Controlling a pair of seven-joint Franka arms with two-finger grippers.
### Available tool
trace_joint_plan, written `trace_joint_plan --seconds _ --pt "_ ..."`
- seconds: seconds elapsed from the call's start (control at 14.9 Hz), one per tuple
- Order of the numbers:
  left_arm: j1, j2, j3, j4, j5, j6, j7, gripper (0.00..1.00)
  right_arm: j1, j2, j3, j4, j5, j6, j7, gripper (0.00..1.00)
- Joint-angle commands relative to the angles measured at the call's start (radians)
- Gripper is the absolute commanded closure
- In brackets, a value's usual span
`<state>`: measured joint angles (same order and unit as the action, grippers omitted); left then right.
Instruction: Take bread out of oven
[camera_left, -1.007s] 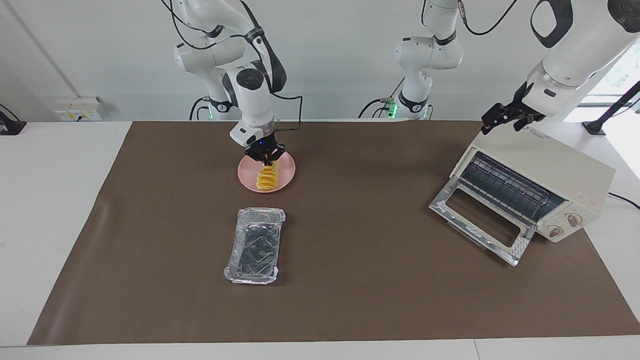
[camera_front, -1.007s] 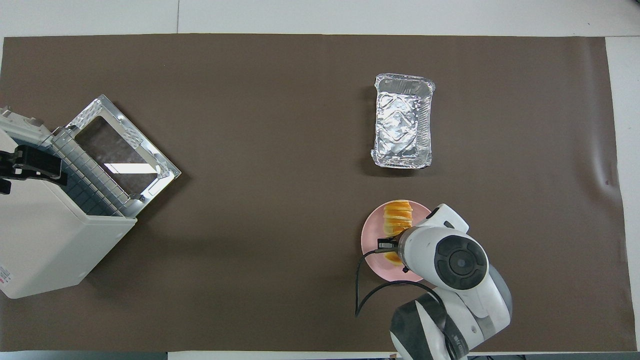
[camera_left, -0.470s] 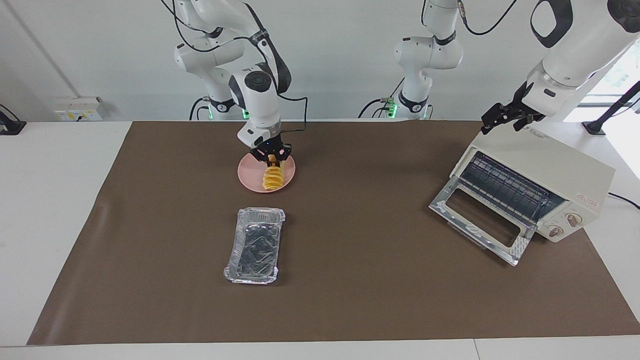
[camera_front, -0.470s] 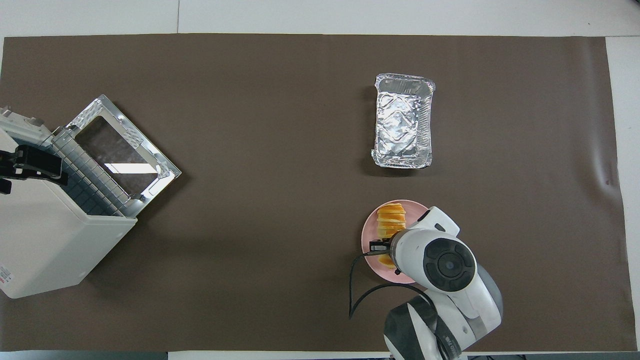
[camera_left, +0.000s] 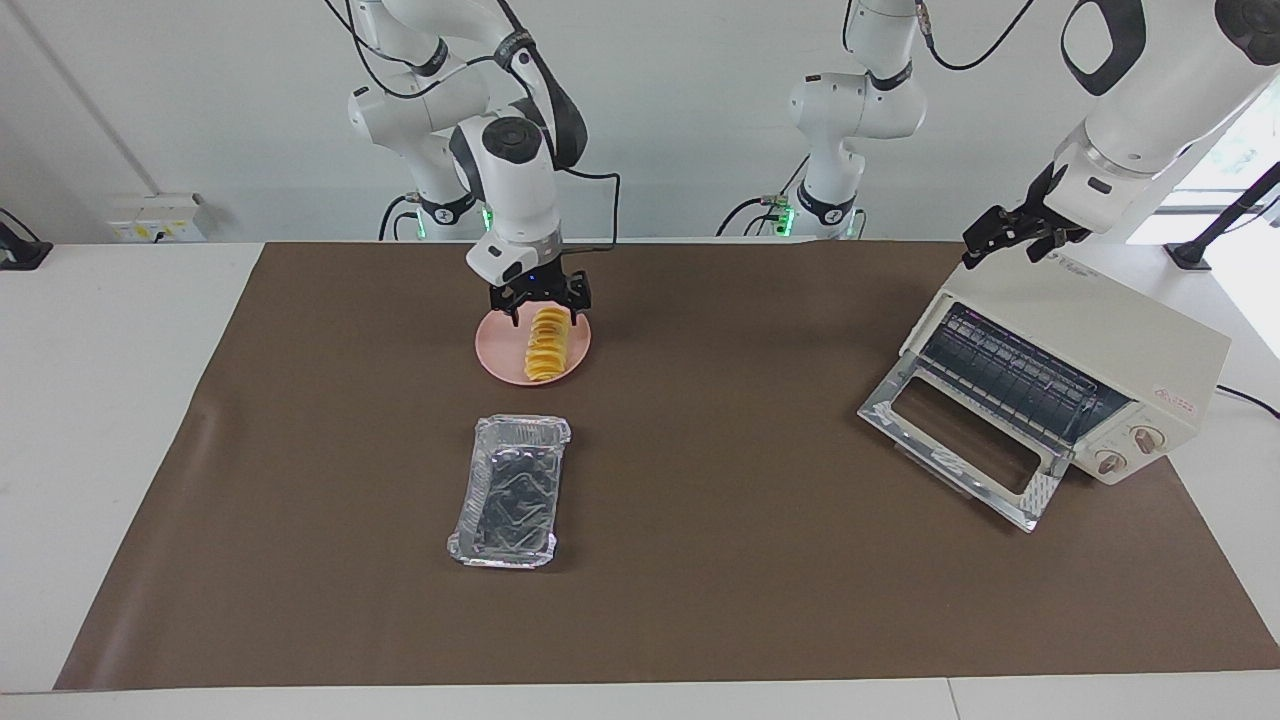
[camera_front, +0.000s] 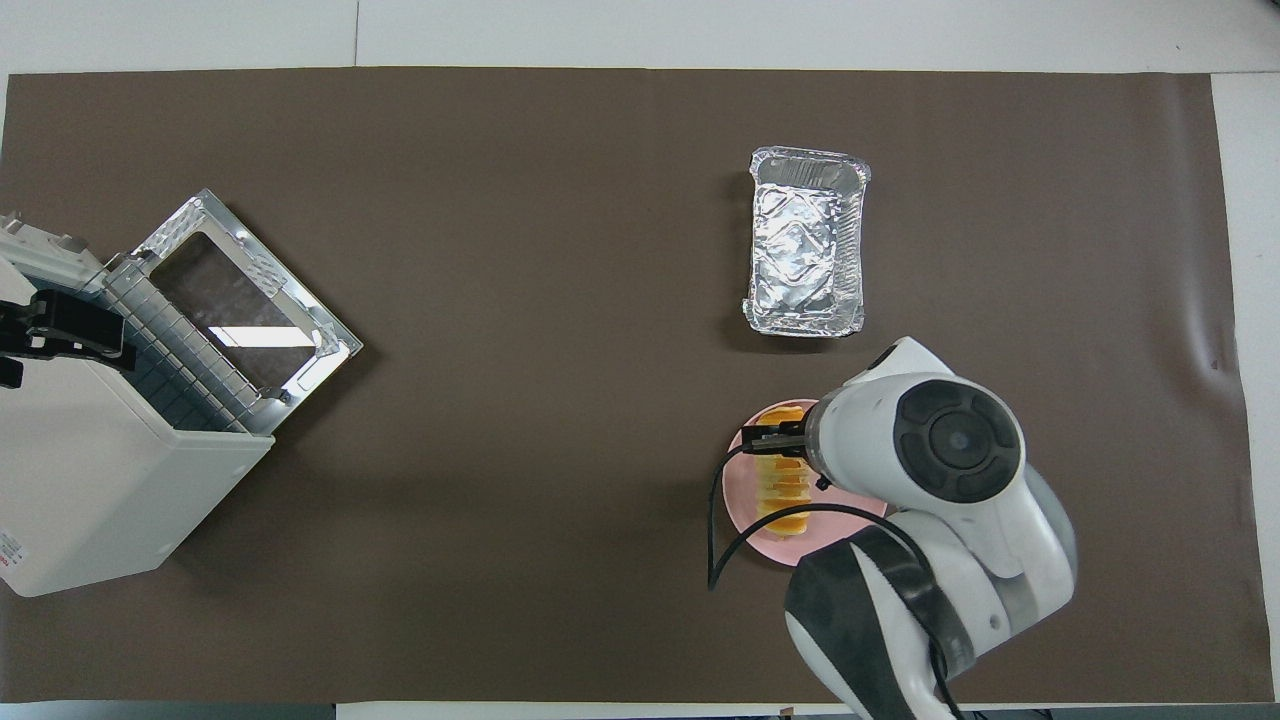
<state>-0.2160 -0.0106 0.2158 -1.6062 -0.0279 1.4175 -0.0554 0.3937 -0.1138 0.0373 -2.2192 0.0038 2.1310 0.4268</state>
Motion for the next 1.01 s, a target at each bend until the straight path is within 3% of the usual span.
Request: trace_joint_plan --seconds 0.0,0.13,0.34,0.67,0.74,0.94 --pt "0.01 -0.025 -0.004 -0.027 -0.012 0.018 0.0 0.0 -0.148 0.002 -0.004 0.16 0.016 -0.129 -0.217 0.0" --pt "0.01 -0.025 -0.004 -0.027 -0.012 0.018 -0.001 0.0 -0.263 0.009 -0.004 0.248 0.019 -0.196 -0.45 0.0" --pt "0.01 -0.025 -0.004 -0.027 -0.012 0.018 0.0 0.0 -0.366 0.008 -0.005 0.328 0.071 -0.278 -0.568 0.0" --pt "0.01 -0.025 -0.004 -0.027 -0.012 0.018 0.0 0.0 -0.403 0.034 -0.013 0.519 0.061 -0.607 -0.597 0.0" --pt "0.01 -0.025 -0.004 -0.027 -0.012 0.018 0.0 0.0 -0.407 0.054 -0.013 0.561 0.044 -0.644 -0.597 0.0" --pt "0.01 -0.025 -0.004 -0.027 -0.012 0.018 0.0 0.0 -0.408 0.06 -0.011 0.555 -0.016 -0.64 -0.596 0.0"
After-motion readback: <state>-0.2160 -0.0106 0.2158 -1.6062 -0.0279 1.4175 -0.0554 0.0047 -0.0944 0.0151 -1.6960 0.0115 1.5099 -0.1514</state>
